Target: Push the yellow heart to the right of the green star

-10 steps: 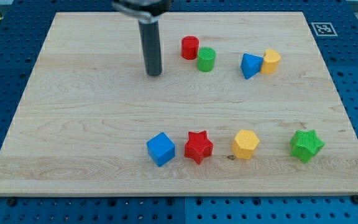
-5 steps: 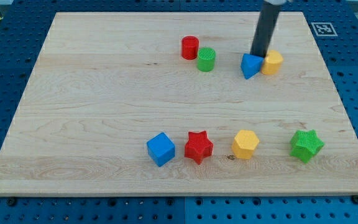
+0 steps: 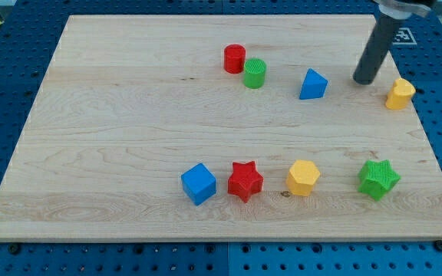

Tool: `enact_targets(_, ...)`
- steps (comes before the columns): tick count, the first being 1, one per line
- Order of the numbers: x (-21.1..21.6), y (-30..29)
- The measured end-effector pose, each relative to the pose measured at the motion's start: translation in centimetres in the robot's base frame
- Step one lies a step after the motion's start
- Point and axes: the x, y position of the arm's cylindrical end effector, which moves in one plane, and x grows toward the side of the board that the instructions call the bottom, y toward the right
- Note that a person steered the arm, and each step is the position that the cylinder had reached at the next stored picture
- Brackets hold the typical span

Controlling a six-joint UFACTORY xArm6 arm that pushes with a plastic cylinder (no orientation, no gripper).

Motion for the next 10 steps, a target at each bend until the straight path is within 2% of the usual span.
enact_targets(1, 0.1, 5.5)
enact_targets(2, 2.5, 7.2)
enact_targets(5, 5.9, 4.8)
enact_targets(7, 4.0, 2.5)
enact_targets(10, 7.1, 2.5)
